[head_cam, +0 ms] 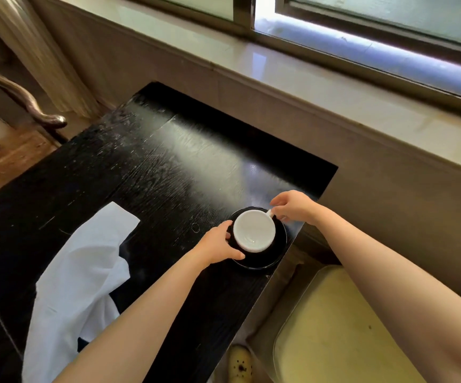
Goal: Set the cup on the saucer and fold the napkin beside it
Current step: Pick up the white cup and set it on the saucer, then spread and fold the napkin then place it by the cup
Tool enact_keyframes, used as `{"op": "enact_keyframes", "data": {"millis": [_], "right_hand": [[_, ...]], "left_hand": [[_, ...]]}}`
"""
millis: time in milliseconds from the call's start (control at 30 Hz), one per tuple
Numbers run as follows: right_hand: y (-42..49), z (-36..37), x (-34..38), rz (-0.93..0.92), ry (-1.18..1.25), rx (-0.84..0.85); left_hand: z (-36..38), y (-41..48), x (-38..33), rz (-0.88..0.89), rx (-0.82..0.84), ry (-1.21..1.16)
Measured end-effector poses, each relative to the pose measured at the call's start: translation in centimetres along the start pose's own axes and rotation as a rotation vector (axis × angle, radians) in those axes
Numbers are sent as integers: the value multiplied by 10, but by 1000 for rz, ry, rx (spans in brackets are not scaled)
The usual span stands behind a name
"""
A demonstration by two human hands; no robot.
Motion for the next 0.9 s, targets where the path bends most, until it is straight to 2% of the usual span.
{"op": "enact_keyframes", "data": {"millis": [133,333,400,533,767,900], "right_hand": [[-19,-21,29,41,-218,87],[-46,-30,111,5,-584,231],[-48,-19,141,-9,-623,299],[-47,17,198,-59,-722,382],[-63,117,289,-395,-1105,385],[-65,179,310,-483,-1170,416]], "left_hand": [[-38,-28,-5,-98,16,116],[-97,-89,12,-189,-142,196],[-113,-112,24,-223,-192,198],[-133,-163,57,-286,-266,134],[-152,-239,131,-424,-389,78],[-142,-266,171,-485,-381,17]]}}
Point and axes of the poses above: each hand's wrist, its own y-axis towards the middle knuckle, its own z-axis out of the palm, x = y × z, the point moved 1 cm from there along y, towards the middle knuckle, and after that the axes turned 9 degrees about x, right-handed, at the moved point
